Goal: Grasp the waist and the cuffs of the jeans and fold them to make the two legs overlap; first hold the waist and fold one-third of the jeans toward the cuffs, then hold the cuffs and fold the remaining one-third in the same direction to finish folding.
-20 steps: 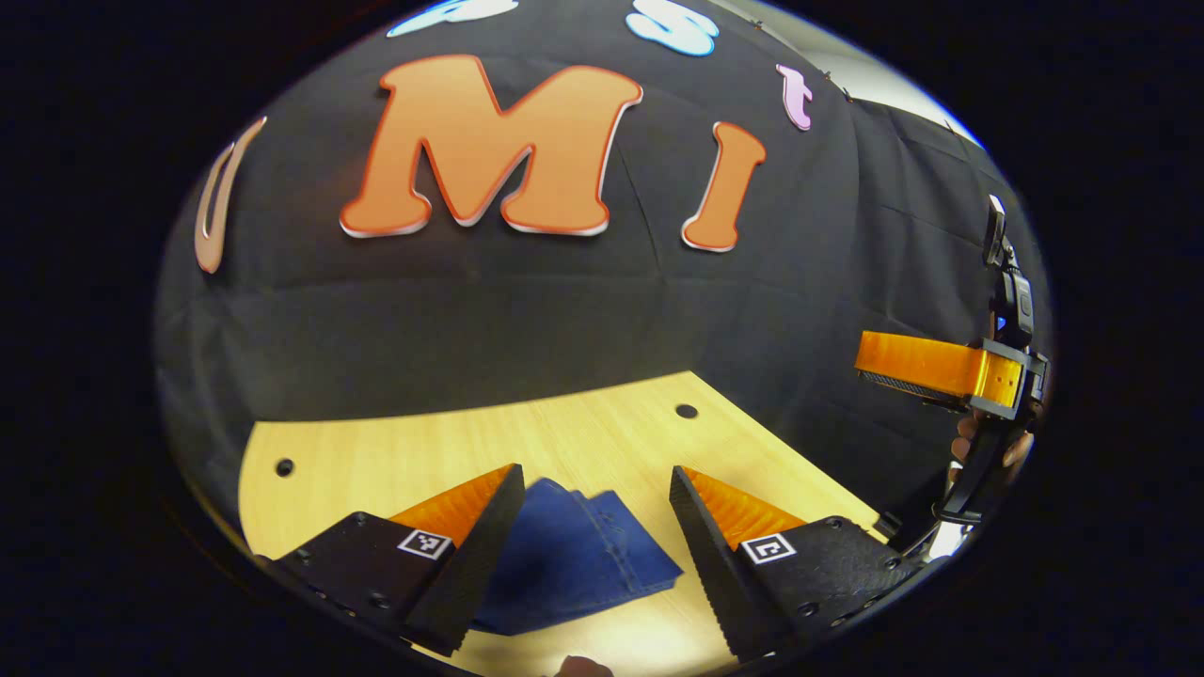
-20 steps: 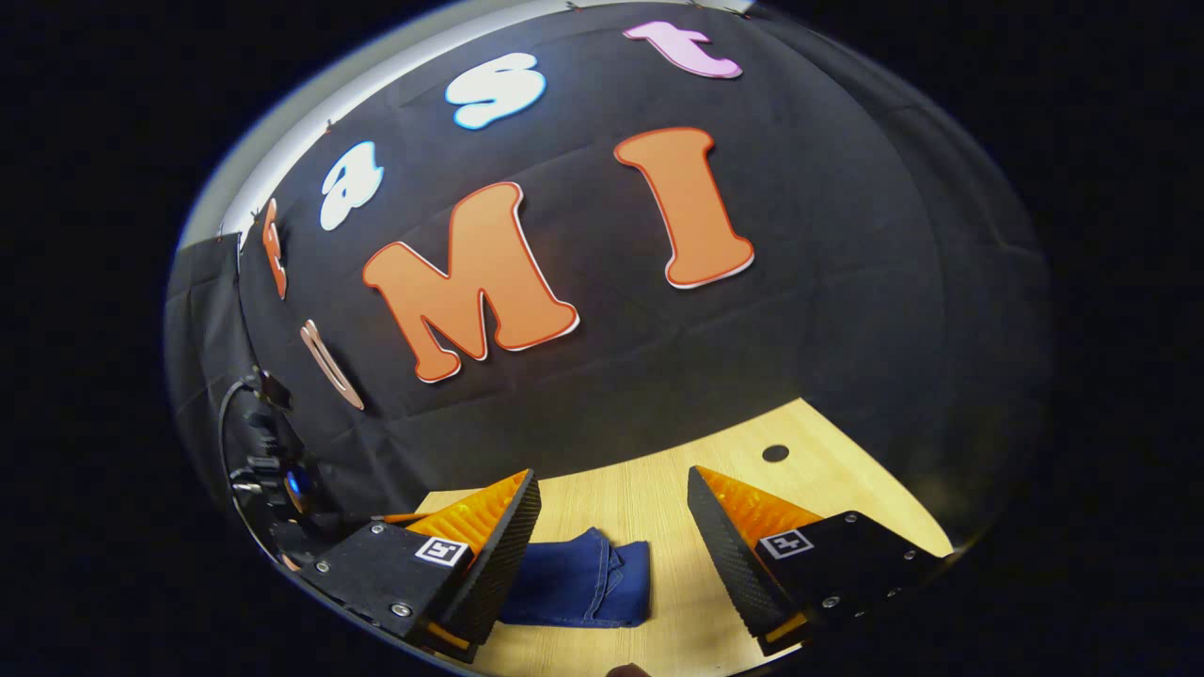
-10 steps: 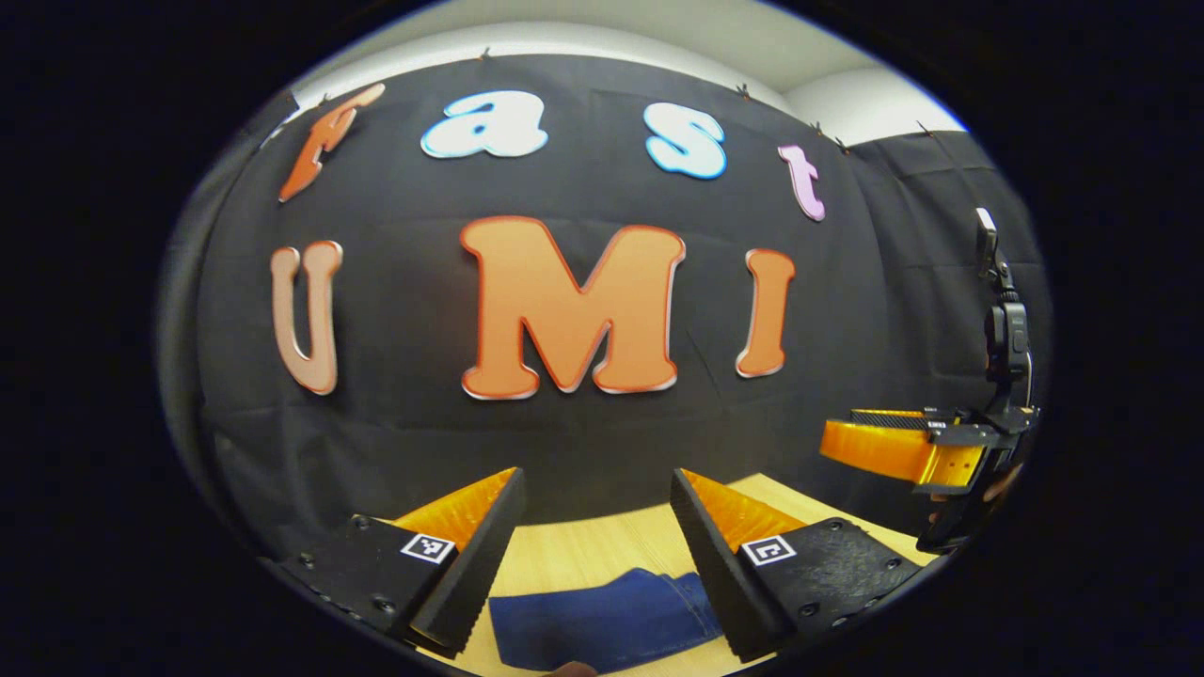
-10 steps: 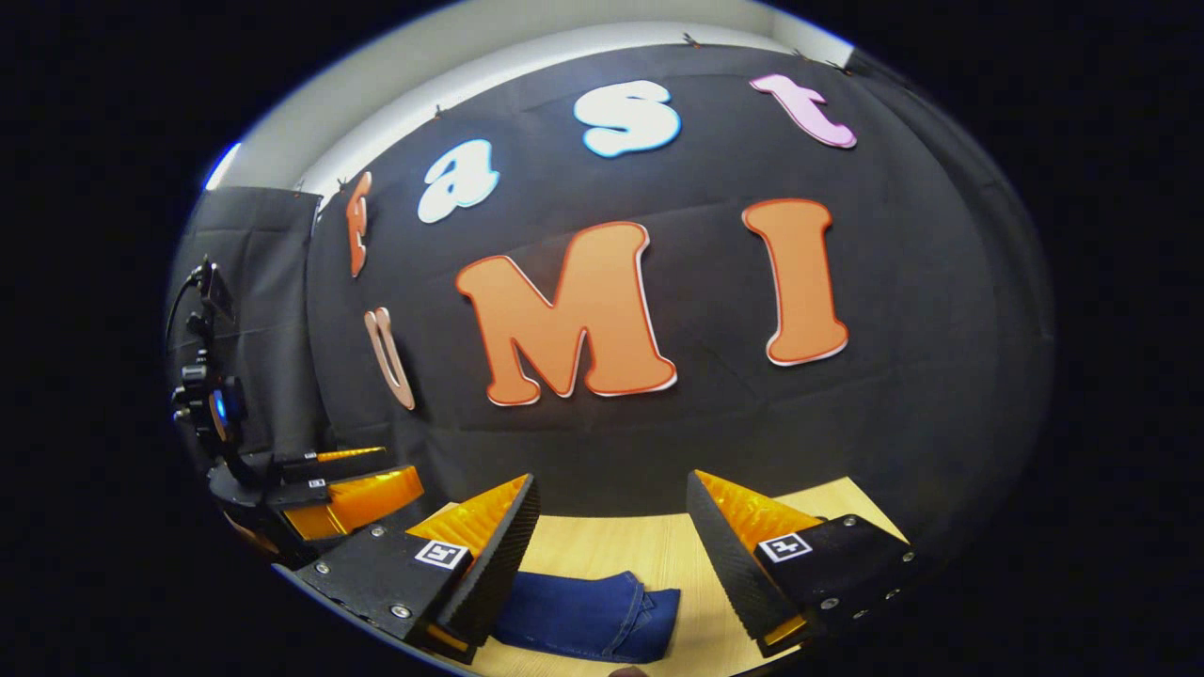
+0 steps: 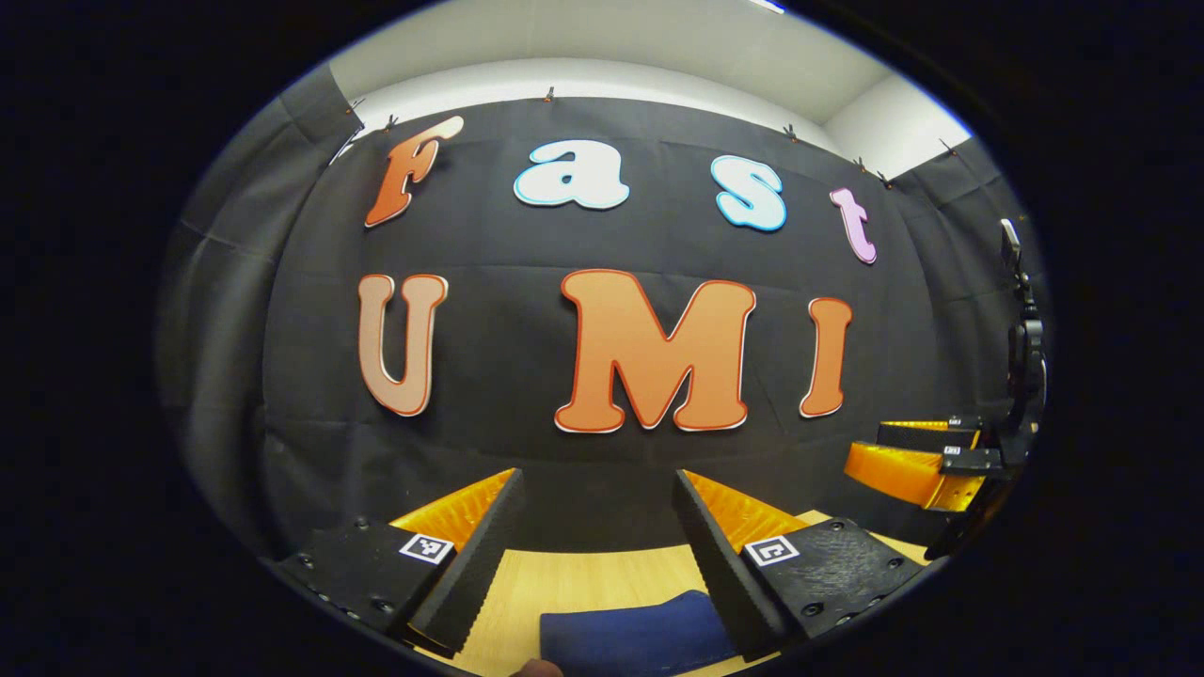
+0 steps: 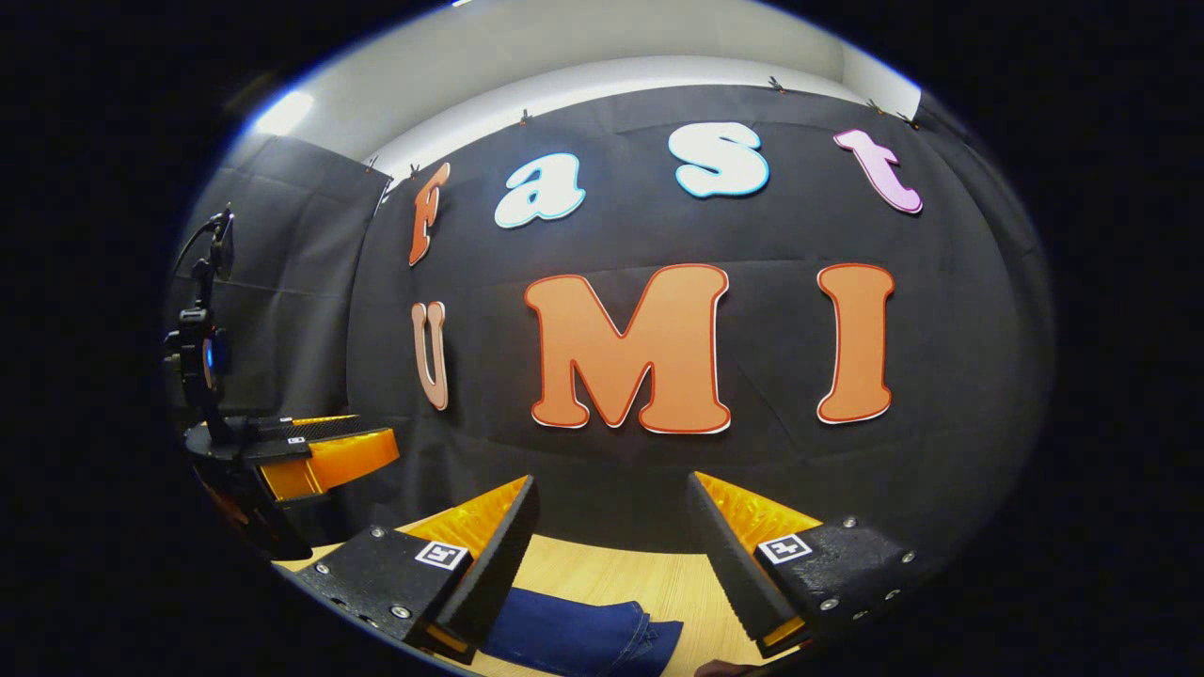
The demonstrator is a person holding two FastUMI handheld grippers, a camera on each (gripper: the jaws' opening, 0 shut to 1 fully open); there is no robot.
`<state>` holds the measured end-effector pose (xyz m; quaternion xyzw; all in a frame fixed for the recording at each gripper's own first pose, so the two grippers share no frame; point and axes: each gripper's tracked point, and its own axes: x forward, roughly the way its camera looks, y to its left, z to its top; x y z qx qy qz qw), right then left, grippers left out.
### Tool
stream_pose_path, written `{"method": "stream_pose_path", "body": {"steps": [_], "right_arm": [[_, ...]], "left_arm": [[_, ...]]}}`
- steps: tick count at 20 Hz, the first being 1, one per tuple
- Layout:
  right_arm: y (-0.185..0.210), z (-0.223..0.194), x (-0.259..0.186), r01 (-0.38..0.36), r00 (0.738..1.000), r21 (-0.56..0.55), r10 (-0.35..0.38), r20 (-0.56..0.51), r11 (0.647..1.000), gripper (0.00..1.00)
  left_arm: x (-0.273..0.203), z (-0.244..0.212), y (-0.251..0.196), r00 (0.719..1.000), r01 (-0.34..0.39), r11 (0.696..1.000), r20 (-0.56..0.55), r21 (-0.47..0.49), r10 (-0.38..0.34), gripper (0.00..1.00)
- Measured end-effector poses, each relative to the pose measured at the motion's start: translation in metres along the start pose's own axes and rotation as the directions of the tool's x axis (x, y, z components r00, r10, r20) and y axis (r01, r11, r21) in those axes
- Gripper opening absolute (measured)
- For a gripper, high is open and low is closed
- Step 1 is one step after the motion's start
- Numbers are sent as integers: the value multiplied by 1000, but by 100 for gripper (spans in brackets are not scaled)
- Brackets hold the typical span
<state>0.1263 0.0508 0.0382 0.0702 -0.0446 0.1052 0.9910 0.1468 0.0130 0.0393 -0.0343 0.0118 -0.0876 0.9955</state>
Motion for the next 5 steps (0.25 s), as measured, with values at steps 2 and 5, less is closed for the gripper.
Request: {"method": "stream_pose_path", "body": {"steps": [2,5], "right_arm": [[10,-6,1,-12,1000,-1,12,-9,1000,96],[17,-7,2,1,1000,3,-1,14,1000,89]], "left_arm": [[-3,-9,10,1000,-13,1000,-7,-8,13,94],[-8,-10,21,999,-34,999,12,-29,34,94]]}}
